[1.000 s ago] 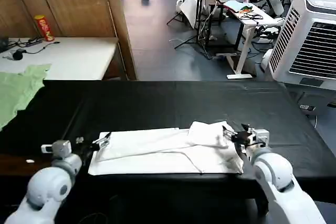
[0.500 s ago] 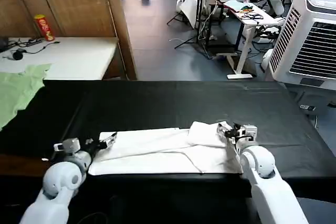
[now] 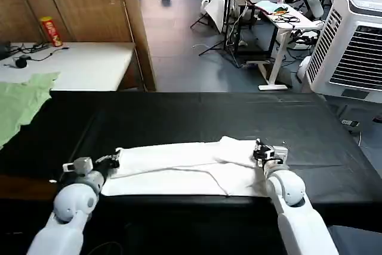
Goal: Fold and organize the clothes.
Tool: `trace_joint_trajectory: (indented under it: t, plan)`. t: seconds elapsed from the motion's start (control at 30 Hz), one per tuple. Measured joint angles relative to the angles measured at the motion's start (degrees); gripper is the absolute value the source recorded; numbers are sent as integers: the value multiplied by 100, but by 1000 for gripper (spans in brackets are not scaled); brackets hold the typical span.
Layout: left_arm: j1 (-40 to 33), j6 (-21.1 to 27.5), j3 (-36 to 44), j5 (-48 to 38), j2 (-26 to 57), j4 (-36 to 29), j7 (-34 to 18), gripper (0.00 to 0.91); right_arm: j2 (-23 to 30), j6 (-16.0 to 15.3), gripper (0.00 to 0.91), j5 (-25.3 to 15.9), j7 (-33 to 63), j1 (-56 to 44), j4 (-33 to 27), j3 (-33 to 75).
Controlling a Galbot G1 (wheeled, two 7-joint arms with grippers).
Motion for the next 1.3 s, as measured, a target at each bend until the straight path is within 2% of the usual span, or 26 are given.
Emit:
trace_joint_trajectory:
  t: [0.03,0.07,0.13,0.17,0.4,0.6,0.83,1.07,1.1,1.17,1.2,1.23,1.27,1.3]
  plan:
    - [-37,-13,4,32,0,27,23,644,1,-8,59,8,-17,-18,23,15]
    - [-70,-29,7,79,2,45,48,878,0,-16,127,17,-45,-40,45,27]
    - [-113,-60,10,166,18,72,104,878,-22,-34,273,35,-79,-83,101,47]
    - [-132,-68,10,178,30,81,120,878,-43,-44,878,40,-101,-107,135,59]
    - [-252,-73,-52,57,142,115,158,878,-171,-79,878,81,-235,-291,410,157]
    - [-164,58,-231,-621,267,-32,115,878,-299,-214,878,314,-205,-449,766,265]
    - [462,-53,-450,-626,144,-513,146,878,-468,-271,878,606,-220,-744,1349,443]
    - [969,-207,-477,-414,-66,-614,211,878,-530,-270,878,716,-221,-932,1733,570]
    - [996,-229,-475,-367,-87,-613,230,780,-530,-270,878,725,-220,-940,1773,575]
    - [1028,-255,-467,-313,-135,-597,248,478,-530,-268,878,734,-219,-946,1833,577]
    - [1036,-260,-467,-302,-152,-584,246,176,-530,-266,878,734,-219,-949,1852,578]
    - [1047,-264,-468,-295,-166,-579,244,78,-528,-266,878,734,-217,-949,1869,578]
    - [1062,-269,-463,-286,-179,-580,244,20,-526,-263,878,734,-216,-949,1878,578]
    - [1078,-274,-458,-270,-190,-587,243,0,-522,-257,878,734,-217,-948,1882,580]
